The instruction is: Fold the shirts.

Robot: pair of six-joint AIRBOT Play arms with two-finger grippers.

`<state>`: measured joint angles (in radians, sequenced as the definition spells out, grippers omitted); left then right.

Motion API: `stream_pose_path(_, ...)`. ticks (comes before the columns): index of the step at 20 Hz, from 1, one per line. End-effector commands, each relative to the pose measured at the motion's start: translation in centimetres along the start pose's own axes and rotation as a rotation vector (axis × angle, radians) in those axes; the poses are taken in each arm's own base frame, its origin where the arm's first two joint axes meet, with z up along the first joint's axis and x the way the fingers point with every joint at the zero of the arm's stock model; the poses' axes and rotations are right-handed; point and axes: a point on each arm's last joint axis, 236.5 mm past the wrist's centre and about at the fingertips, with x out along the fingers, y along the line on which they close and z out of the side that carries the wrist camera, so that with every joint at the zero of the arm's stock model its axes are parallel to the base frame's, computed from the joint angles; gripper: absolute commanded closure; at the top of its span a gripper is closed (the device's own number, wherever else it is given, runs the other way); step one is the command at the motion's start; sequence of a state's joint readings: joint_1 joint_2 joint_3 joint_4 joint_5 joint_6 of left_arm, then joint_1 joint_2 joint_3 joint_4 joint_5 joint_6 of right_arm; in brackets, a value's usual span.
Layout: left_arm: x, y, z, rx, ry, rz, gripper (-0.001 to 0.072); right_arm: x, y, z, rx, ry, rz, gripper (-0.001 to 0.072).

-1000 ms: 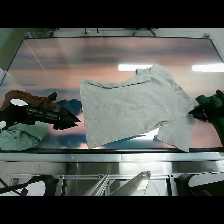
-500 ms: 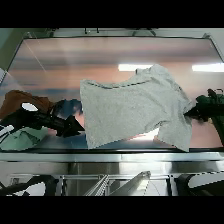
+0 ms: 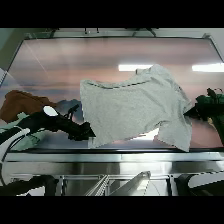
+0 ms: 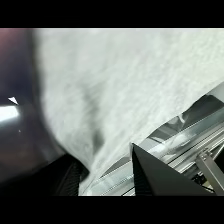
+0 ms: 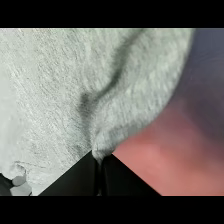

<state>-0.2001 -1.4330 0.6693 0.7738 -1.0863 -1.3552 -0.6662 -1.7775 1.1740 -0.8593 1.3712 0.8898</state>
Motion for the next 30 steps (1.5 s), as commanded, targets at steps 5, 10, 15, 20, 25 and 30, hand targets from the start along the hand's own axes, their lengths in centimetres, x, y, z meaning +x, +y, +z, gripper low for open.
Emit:
stream_pose_path(5,0.6,-3.6,1.6,0.230,0.038,0.009,0.0695,-3.0,4.6,-1.0,-0.061,0.008,0.063,0.0697)
stream_pose_path(10,-14.0,-9.7,3.7,0.360,-0.266,-0.137,0.0694,-8.3,10.5,-0.2,-0.190,-0.131,0.039,0.0697)
stream_pose_path(15,-35.1,-19.2,-1.4,0.599,-0.822,-0.380,0.0694,-22.8,30.1,1.1,-0.569,-0.698,0.361,0.0697)
stream_pose_path(20,-45.3,-22.8,-9.4,0.753,-1.204,-0.327,0.0693,-34.2,40.9,-5.6,-0.820,-1.230,0.207,0.0697)
stream_pose_path(25,-49.8,-26.0,-13.6,0.873,-1.366,-0.315,0.0693,-38.7,47.6,-9.9,-0.995,-1.400,0.207,0.0697)
stream_pose_path(30,-48.8,-22.3,-7.7,0.781,-1.142,-0.212,0.0693,-37.4,46.3,-8.0,-1.000,-1.280,0.087,0.0697)
